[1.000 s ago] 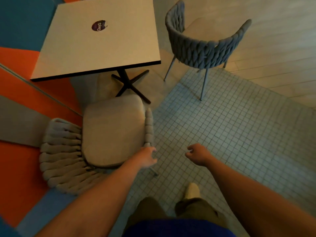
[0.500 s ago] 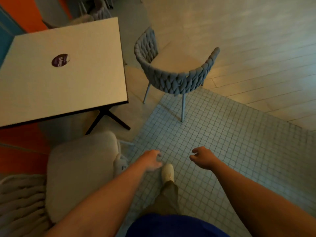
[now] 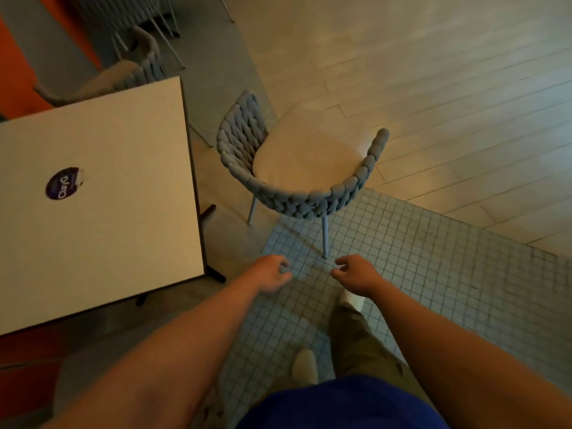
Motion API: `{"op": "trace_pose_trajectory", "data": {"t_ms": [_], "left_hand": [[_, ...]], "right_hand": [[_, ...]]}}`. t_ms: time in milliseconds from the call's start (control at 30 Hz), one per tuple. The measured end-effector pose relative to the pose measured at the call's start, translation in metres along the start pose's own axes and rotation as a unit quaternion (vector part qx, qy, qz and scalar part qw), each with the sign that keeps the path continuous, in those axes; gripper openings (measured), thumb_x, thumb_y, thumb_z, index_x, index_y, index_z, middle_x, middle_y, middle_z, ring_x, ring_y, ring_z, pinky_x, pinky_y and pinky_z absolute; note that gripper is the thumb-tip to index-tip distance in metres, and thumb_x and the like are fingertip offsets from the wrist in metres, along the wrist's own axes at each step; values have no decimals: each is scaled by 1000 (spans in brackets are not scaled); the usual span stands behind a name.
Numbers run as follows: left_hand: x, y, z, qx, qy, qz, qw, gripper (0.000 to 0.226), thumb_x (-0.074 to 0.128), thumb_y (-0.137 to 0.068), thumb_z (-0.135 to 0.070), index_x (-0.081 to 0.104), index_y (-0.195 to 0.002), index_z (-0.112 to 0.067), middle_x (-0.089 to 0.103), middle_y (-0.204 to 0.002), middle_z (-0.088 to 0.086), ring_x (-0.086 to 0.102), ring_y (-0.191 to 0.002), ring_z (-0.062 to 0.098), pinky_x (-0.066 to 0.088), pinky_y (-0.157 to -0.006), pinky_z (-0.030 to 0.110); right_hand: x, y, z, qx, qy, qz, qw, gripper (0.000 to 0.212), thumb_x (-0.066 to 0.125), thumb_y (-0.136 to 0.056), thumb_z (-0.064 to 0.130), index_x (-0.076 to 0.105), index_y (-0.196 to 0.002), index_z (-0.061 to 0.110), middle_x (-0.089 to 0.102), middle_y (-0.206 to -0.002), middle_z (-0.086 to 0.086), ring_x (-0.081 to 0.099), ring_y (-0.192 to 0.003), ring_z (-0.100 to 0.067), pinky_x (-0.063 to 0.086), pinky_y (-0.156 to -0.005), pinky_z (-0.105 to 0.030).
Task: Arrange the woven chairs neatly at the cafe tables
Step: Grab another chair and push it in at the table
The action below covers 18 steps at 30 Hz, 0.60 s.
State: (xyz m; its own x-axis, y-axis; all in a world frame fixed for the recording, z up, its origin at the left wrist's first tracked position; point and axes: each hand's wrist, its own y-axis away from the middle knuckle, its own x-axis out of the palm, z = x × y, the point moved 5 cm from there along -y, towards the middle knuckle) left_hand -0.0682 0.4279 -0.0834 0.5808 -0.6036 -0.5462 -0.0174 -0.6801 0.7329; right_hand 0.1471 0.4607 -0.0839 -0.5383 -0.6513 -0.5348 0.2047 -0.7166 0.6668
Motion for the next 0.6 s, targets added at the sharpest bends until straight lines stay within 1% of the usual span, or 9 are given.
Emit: {"op": "trace_pose_trajectory", "data": {"t_ms": [33, 100, 233, 333, 400, 467, 533, 567, 600], "left_hand": [[-8, -13, -3, -8, 4, 5, 1000, 45, 55, -103, -35, 51, -143, -15, 53, -147, 10, 53, -131, 28, 47, -108, 42], [-20, -29, -7, -19, 18, 11, 1000, 45, 56, -103, -35, 52, -143, -15, 53, -147, 10, 53, -131, 28, 47, -108, 42], [-49, -64, -21, -44, 67, -1, 997, 44, 54, -104, -34, 52, -143, -13, 51, -149, 10, 51, -134, 27, 46, -104, 36], [-66, -85, -28, -61, 121, -22, 990, 41, 54, -104, -32, 55, -139, -10, 53, -146, 11, 52, -132, 27, 46, -100, 35], [-79, -98, -29, -75, 152, -37, 985, 39, 55, -104, -34, 56, -136, -11, 55, -140, 8, 53, -128, 26, 47, -96, 34], [-92, -111, -25, -97, 179, -45, 978, 38, 54, -104, -35, 57, -133, -11, 56, -129, 5, 55, -120, 24, 46, -92, 33], [-109, -127, -11, -129, 239, -72, 960, 41, 54, -103, -40, 58, -132, -10, 60, -129, 5, 58, -114, 23, 48, -93, 36], [-119, -139, -2, -154, 286, -89, 942, 44, 54, -102, -43, 57, -133, -11, 61, -131, 8, 60, -114, 25, 52, -93, 39], [-131, -147, 6, -179, 335, -107, 919, 48, 53, -102, -45, 54, -136, -11, 60, -131, 10, 62, -113, 27, 55, -89, 42]], "right_hand": [[-9, -14, 5, 0, -1, 6, 1000, 52, 61, -96, 33, 51, -140, 9, 65, -125, -12, 62, -113, -24, 45, -95, -31], [-23, -36, 11, 0, -4, 11, 1000, 53, 61, -95, 33, 51, -141, 8, 64, -127, -13, 62, -114, -24, 45, -97, -32], [-59, -82, 22, 8, -15, 22, 1000, 53, 61, -96, 32, 51, -140, 4, 59, -135, -15, 59, -119, -27, 45, -94, -31], [-78, -111, 28, 23, -38, 31, 999, 56, 61, -96, 33, 49, -142, 4, 56, -139, -16, 58, -121, -28, 47, -100, -37], [-86, -132, 33, 44, -73, 34, 996, 60, 62, -95, 37, 48, -143, 4, 58, -136, -16, 60, -115, -28, 50, -101, -44], [-89, -148, 38, 70, -130, 28, 989, 59, 62, -94, 37, 49, -141, 3, 63, -124, -16, 63, -106, -29, 54, -95, -49], [-84, -160, 42, 118, -231, 26, 966, 56, 62, -95, 34, 48, -140, 4, 64, -112, -15, 65, -103, -31, 58, -88, -49], [-79, -167, 43, 149, -294, 32, 943, 57, 62, -95, 33, 46, -142, 5, 63, -112, -15, 64, -102, -31, 59, -85, -48], [-74, -173, 46, 175, -357, 37, 917, 60, 63, -96, 34, 42, -144, 5, 60, -115, -16, 63, -104, -32, 58, -84, -47]]}}
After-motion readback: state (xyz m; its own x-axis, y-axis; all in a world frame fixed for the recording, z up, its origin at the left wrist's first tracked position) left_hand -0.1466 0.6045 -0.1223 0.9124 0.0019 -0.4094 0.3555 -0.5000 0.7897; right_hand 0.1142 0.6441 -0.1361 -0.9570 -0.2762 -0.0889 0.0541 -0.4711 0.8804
